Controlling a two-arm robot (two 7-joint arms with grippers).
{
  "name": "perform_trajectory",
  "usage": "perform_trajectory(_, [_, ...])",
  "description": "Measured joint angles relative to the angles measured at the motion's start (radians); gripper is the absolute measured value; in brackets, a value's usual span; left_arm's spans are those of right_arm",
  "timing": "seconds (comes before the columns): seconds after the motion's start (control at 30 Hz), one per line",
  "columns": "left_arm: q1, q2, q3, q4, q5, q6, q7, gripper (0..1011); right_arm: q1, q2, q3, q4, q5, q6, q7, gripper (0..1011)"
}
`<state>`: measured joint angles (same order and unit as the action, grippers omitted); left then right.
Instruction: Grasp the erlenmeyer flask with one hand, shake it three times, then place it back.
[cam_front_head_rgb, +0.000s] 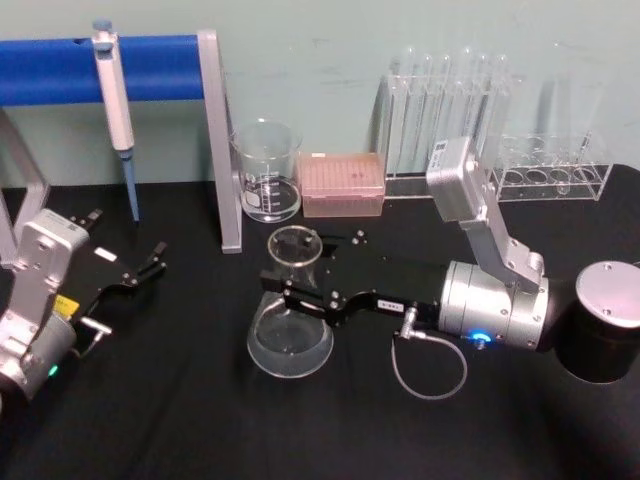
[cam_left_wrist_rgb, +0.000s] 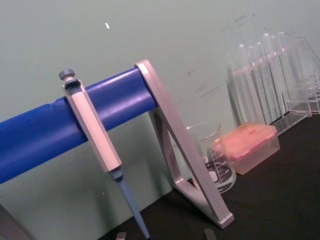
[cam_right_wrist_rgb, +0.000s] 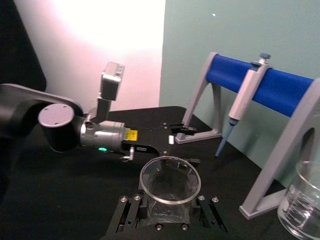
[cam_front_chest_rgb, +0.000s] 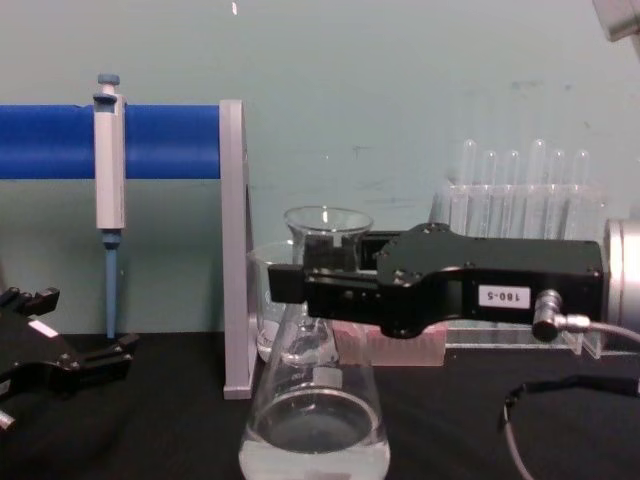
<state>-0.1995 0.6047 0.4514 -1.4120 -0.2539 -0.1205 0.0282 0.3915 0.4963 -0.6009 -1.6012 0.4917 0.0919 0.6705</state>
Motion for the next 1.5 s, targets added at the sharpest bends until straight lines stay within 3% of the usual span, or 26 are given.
perform_trajectory(0.43, [0.000,0.000,0.000,0.000,0.000,0.000,0.000,1001,0.029,0.024,-0.048,0.007,0.021,-0.032,0.056,451])
perform_trajectory(0.7, [0.000,0.000,0.000,0.000,0.000,0.000,0.000,1001,0.036,0.027,-0.052,0.016,0.026,-0.037,0.043,450])
perform_trajectory(1.1, [0.000,0.000,0.000,0.000,0.000,0.000,0.000,1001,0.023,-0.005,0.007,0.047,0.014,-0.015,-0.107,451])
perform_trajectory(1.5, [0.000,0.000,0.000,0.000,0.000,0.000,0.000,1001,0.000,-0.047,0.086,0.077,-0.057,-0.005,-0.277,451])
